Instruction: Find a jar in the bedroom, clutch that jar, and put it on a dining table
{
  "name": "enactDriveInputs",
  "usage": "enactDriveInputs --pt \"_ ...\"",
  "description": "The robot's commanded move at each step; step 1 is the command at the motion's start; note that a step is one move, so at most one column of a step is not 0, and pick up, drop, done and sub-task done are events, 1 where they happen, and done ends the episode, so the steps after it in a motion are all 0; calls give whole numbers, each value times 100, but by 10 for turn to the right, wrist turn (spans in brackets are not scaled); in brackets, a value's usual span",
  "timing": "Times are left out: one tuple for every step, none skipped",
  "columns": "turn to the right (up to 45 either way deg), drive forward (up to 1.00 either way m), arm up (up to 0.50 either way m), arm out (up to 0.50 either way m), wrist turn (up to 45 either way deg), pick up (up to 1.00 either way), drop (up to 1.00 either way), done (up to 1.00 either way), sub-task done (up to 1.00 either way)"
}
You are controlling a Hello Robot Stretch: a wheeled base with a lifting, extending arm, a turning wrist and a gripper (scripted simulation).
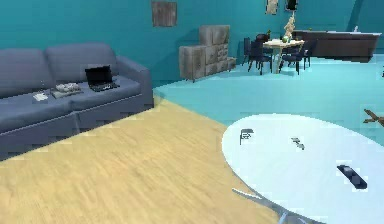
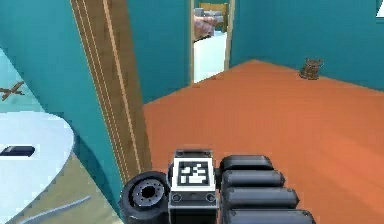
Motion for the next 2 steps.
enactDriveInputs --pt "90 0 0 0 0 0 0 0 0" --pt "0 50 0 0 0 0 0 0 0"
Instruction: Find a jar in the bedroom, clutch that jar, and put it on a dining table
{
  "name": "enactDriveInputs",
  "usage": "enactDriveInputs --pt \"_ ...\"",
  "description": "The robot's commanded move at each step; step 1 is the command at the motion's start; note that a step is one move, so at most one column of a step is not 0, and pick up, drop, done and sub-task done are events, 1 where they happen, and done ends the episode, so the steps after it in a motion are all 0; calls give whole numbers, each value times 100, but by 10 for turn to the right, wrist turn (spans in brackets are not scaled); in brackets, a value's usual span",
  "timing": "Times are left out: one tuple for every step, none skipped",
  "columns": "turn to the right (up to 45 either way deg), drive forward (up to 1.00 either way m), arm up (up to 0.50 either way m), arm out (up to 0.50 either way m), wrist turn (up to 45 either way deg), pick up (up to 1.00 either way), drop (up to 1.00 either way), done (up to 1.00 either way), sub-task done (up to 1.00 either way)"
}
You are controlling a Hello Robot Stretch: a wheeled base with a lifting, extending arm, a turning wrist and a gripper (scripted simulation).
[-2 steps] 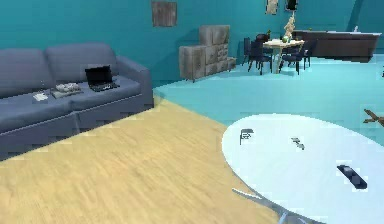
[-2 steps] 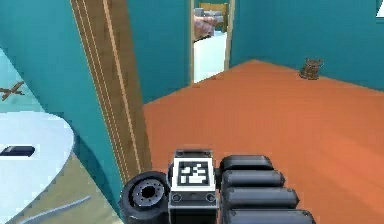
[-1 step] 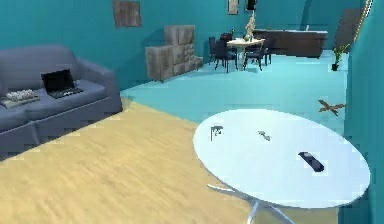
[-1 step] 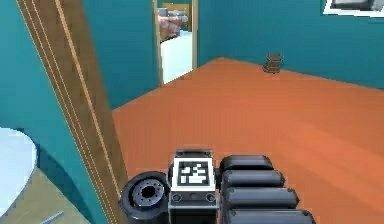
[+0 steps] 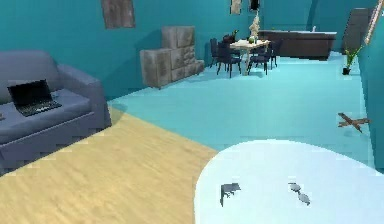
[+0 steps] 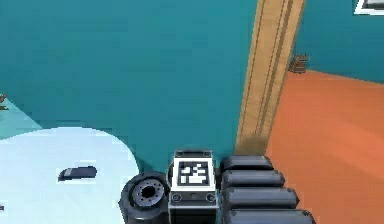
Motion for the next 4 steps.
enactDriveInputs --pt "-120 0 0 0 0 0 0 0 0" --pt "120 0 0 0 0 0 0 0 0" --pt "-90 0 0 0 0 0 0 0 0" --pt "30 0 0 0 0 0 0 0 0"
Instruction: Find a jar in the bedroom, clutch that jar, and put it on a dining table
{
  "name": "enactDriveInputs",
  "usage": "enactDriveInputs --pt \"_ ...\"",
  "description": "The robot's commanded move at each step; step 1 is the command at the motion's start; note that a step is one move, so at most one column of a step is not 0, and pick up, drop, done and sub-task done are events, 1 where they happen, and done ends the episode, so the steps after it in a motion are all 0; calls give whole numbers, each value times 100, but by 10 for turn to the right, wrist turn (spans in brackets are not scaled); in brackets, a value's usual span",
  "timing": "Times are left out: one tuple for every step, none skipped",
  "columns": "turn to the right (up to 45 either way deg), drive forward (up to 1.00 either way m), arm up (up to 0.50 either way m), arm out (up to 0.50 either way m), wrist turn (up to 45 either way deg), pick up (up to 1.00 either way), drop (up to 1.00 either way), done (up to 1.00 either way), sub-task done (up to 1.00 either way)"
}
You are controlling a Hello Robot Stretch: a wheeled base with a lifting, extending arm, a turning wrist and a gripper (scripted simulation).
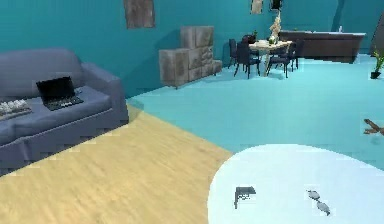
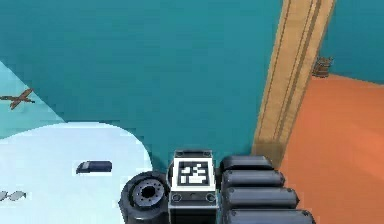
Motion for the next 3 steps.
enactDriveInputs --pt "450 0 0 0 0 0 0 0 0" --pt "450 0 0 0 0 0 0 0 0" --pt "180 0 0 0 0 0 0 0 0"
